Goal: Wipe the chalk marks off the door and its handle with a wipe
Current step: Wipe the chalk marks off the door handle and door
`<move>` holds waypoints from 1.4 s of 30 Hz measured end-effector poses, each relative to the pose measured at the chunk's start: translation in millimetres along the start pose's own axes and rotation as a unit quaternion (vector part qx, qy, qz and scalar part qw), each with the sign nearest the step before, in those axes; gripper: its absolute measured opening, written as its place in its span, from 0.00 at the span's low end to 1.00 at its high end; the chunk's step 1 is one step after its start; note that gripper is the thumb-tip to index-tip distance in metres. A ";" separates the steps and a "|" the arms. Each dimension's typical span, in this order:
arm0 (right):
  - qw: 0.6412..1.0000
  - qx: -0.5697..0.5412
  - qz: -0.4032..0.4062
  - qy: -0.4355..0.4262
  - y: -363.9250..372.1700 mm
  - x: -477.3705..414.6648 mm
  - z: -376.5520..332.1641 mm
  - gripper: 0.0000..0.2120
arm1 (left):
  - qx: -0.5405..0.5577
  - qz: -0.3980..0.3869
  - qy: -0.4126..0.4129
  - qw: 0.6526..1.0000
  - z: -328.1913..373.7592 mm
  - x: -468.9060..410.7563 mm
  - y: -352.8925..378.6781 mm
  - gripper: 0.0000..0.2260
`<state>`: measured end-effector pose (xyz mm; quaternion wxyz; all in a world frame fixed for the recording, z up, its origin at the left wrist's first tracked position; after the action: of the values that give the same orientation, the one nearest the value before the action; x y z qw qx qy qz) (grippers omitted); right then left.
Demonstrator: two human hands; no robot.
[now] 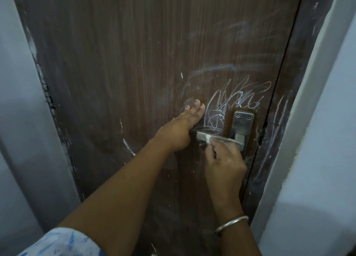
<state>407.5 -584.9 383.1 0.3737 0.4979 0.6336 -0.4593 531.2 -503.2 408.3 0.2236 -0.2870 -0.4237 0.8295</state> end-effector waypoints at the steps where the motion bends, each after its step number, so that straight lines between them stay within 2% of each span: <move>1: 1.000 -0.003 0.006 0.005 -2.5 -0.9 0.8 0.07 | 0.000 0.001 0.000 1.000 0.2 0.2 0.1 0.46; 6: 1.000 0.002 -0.015 -0.016 2.3 0.5 -4.3 0.08 | -0.003 0.006 -0.005 1.000 2.8 2.1 -0.6 0.45; 11: 1.000 -0.002 0.012 0.024 -9.9 -3.7 5.9 0.11 | -0.011 0.006 -0.009 1.000 3.4 2.0 -0.9 0.46; 16: 1.000 0.011 -0.018 -0.019 -2.6 0.2 -0.1 0.08 | -0.018 0.004 -0.007 1.000 3.3 1.4 -0.7 0.46; 18: 1.000 0.007 -0.014 -0.007 -7.1 2.0 6.2 0.05 | -0.023 0.005 -0.006 1.000 3.1 1.0 -1.1 0.47; 21: 1.000 -0.004 0.008 0.022 -13.2 -3.7 13.5 0.06 | -0.024 0.007 -0.004 1.000 4.5 1.4 -1.0 0.46; 24: 1.000 0.011 0.007 -0.011 -10.3 -5.4 6.9 0.04 | -0.024 0.007 -0.003 1.000 5.2 1.6 -0.5 0.46; 26: 0.999 0.017 -0.007 -0.031 -8.8 -0.2 7.7 0.05 | -0.026 0.008 -0.005 1.000 5.0 1.8 -0.1 0.46; 30: 1.000 -0.010 -0.004 0.018 -16.1 2.2 22.6 0.05 | -0.026 0.012 -0.004 1.000 7.9 4.1 0.8 0.46; 36: 0.999 -0.003 -0.029 -0.020 -11.5 1.6 20.2 0.04 | -0.031 0.020 -0.012 0.999 9.4 6.7 0.6 0.44; 40: 1.000 -0.003 0.000 0.026 -25.3 0.3 28.3 0.04 | -0.037 0.021 -0.016 0.999 10.0 7.2 -0.8 0.43; 42: 1.000 0.001 -0.001 0.019 -25.1 -0.7 26.3 0.04 | -0.037 0.019 -0.018 0.999 9.7 6.9 -0.3 0.43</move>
<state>383.7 -612.2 381.1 0.3612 0.5062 0.6406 -0.4505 519.7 -504.5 411.2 0.1897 -0.2878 -0.4527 0.8223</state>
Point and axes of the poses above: each hand's wrist, its own x-axis away from the middle knuckle, its own y-axis out of the palm, z = x × y, the point moved 7 cm from there along -x, towards the middle knuckle, and after that the axes turned 12 degrees about x, right-handed, at the moved point
